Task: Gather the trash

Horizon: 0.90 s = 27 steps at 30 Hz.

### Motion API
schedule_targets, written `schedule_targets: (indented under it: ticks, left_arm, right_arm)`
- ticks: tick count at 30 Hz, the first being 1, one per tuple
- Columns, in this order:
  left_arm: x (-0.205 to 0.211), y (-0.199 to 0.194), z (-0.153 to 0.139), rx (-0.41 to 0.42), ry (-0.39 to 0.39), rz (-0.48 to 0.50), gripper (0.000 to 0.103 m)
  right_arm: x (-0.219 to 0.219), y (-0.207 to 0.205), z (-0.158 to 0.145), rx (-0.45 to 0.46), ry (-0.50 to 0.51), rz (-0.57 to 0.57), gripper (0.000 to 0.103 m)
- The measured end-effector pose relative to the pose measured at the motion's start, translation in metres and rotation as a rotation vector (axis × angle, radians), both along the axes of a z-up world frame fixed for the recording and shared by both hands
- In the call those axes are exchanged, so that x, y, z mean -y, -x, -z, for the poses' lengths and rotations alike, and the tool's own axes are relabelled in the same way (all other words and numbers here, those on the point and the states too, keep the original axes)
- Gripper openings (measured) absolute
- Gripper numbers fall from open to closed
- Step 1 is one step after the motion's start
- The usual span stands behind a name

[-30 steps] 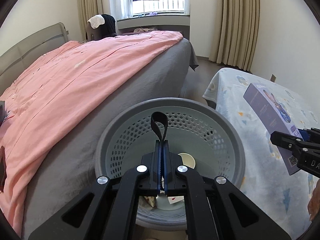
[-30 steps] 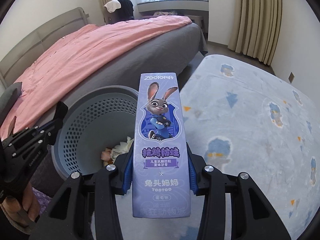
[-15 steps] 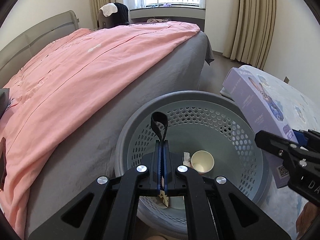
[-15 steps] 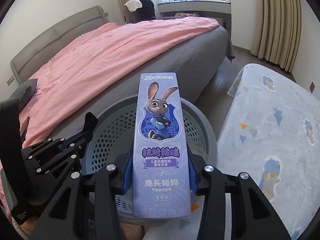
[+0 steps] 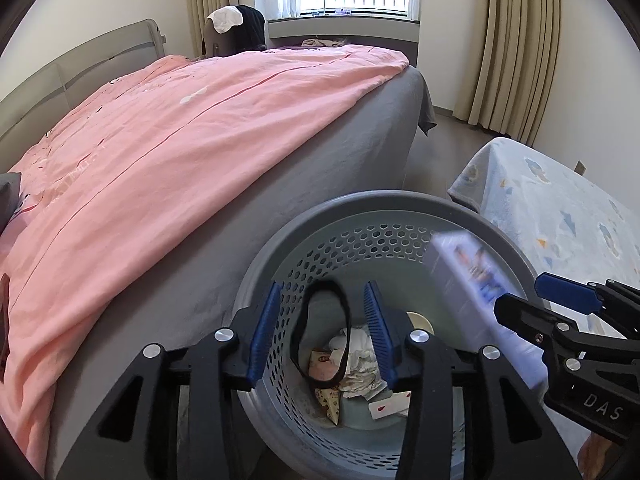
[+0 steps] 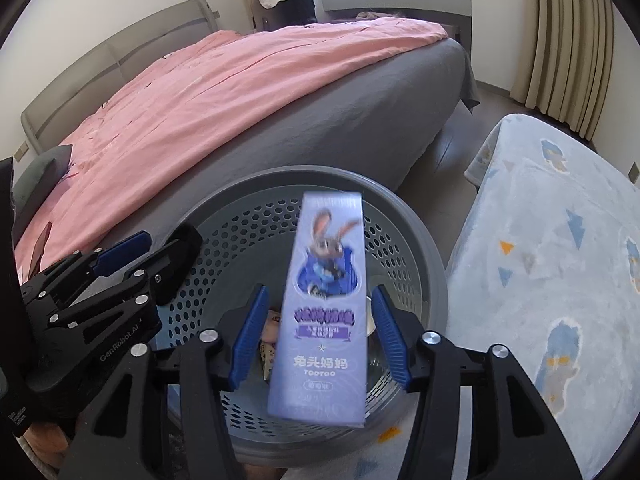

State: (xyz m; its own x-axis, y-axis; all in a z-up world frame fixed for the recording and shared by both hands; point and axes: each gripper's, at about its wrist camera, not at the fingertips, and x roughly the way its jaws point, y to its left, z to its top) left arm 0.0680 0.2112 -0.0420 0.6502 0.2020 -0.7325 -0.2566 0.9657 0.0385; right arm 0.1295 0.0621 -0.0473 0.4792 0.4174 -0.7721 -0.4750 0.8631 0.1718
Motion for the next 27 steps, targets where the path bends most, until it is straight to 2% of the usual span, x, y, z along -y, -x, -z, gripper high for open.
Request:
schedule_targets:
  ticks: [3,10,27]
  left_arm:
    - [0.002,0.002,0.0,0.002,-0.012,0.0,0.049]
    - [-0.002,0.004,0.001,-0.006,-0.001,-0.015,0.056]
    - [-0.004,0.01,-0.001,0.003,0.001,-0.03,0.061]
  right_arm:
    - [0.002,0.001,0.001,-0.002,0.002,0.006,0.055]
    - [0.005,0.006,0.002,0.007,0.005,0.031,0.061]
    - [0.011,0.007,0.002,0.011,-0.001,0.075,0.066]
